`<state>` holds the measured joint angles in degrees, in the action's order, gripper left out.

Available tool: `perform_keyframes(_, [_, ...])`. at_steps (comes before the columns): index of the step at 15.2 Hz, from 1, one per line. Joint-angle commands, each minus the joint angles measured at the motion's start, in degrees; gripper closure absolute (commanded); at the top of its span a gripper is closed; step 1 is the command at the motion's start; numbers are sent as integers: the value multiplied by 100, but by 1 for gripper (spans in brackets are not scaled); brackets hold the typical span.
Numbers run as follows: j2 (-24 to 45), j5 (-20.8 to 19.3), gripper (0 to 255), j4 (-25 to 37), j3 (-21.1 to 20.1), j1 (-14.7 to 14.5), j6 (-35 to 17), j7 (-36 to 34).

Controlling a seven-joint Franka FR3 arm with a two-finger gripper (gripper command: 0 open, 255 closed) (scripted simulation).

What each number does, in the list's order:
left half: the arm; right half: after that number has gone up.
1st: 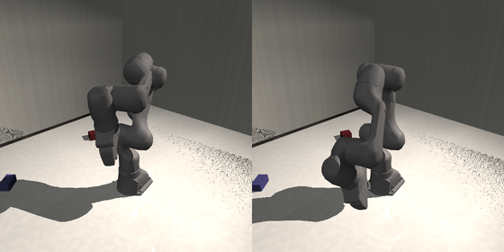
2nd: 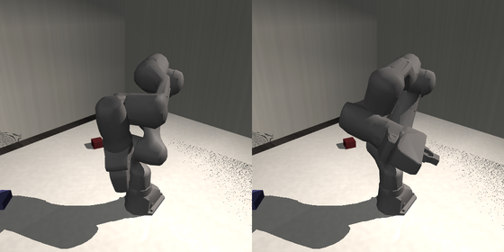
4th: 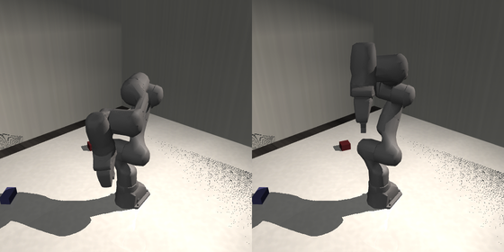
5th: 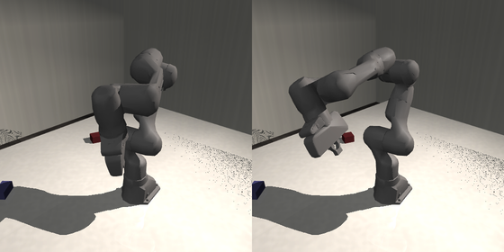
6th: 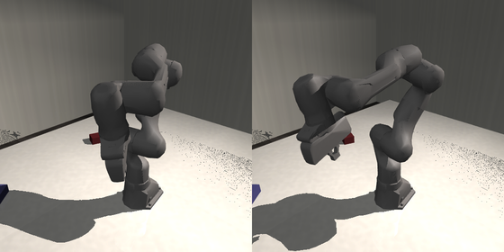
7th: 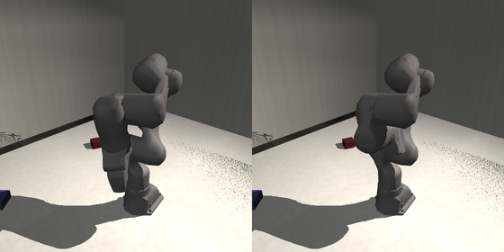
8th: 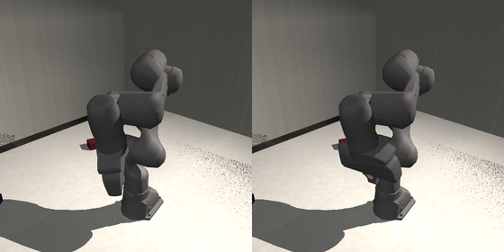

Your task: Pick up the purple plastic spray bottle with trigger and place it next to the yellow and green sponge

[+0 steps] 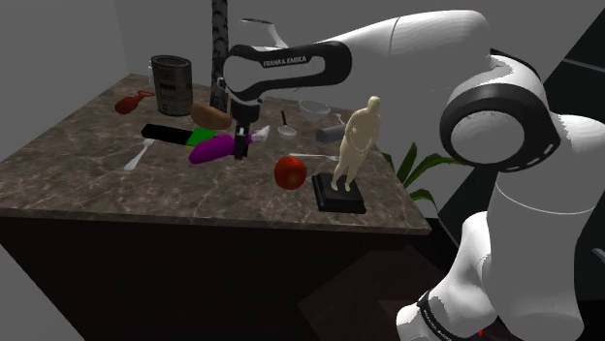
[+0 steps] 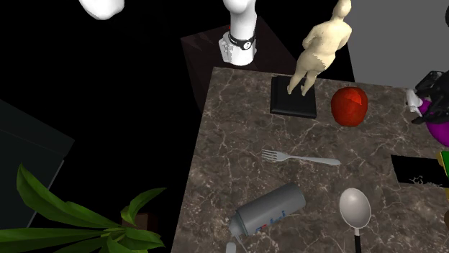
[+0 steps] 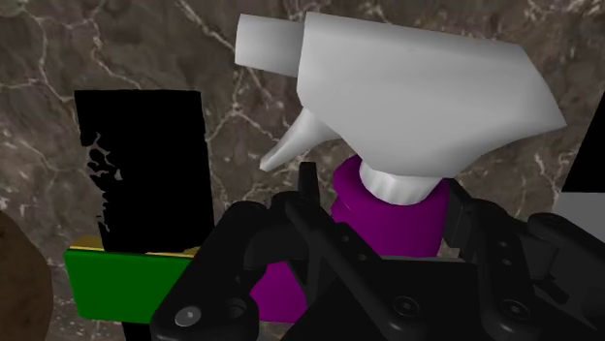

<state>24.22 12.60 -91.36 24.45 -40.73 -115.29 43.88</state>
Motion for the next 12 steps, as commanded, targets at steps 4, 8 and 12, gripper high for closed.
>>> perform_keyframes(4, [154,83,255,-172,-42,10,-317,40])
perform_keyframes(8, [272,150,255,-315,-77,24,-567,88])
perform_keyframes(12, [405,224,255,-434,-117,44,-809,140])
